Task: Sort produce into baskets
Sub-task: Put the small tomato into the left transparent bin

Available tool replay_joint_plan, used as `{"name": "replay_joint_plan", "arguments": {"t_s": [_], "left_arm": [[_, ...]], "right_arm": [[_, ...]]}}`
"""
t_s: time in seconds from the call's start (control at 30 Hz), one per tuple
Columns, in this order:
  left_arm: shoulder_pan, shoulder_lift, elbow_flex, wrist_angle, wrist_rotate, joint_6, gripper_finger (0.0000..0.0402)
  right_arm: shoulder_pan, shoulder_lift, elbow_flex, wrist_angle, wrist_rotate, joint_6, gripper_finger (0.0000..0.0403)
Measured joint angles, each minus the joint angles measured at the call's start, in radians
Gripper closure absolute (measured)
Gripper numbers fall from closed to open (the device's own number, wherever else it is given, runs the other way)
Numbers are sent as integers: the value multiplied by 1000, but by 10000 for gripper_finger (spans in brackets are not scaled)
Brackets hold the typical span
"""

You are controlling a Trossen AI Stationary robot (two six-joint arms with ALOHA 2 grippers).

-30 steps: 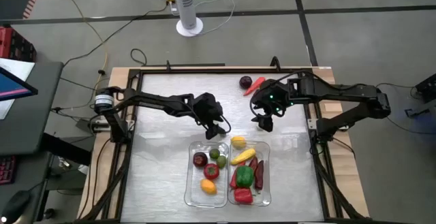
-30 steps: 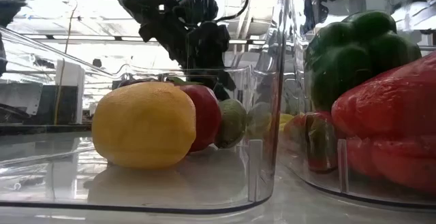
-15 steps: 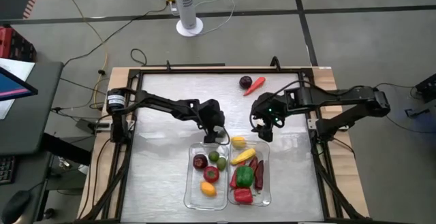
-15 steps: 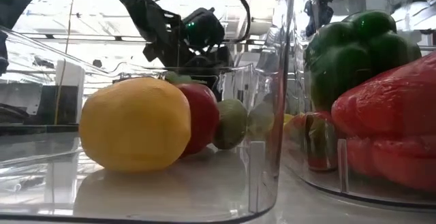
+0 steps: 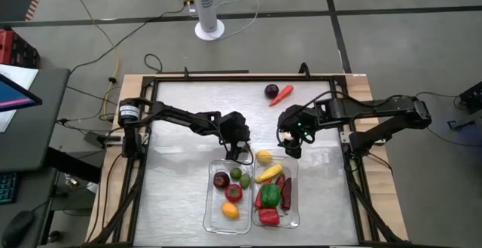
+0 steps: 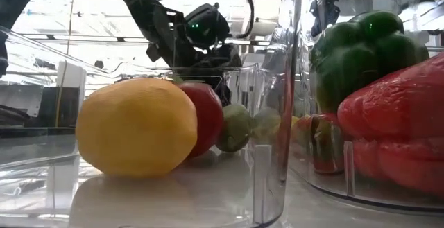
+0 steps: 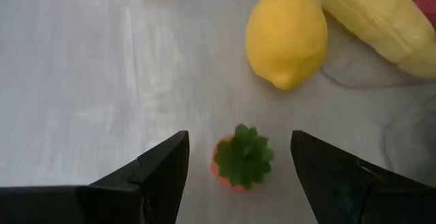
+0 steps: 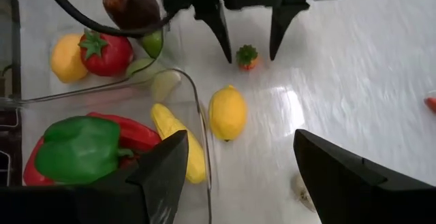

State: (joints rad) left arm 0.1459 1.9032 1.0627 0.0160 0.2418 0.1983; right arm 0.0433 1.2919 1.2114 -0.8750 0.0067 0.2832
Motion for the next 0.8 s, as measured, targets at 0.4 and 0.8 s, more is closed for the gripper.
{"name": "replay_joint_plan", "arguments": {"t_s": [0.4, 0.8], "left_arm": [[-1, 31, 0, -6, -3, 17, 236], [61, 11, -1, -18, 55, -103, 310]], "right_arm": [[0, 0, 0, 21, 1, 6, 111], [-1, 0, 0, 23, 25, 7, 111]]}}
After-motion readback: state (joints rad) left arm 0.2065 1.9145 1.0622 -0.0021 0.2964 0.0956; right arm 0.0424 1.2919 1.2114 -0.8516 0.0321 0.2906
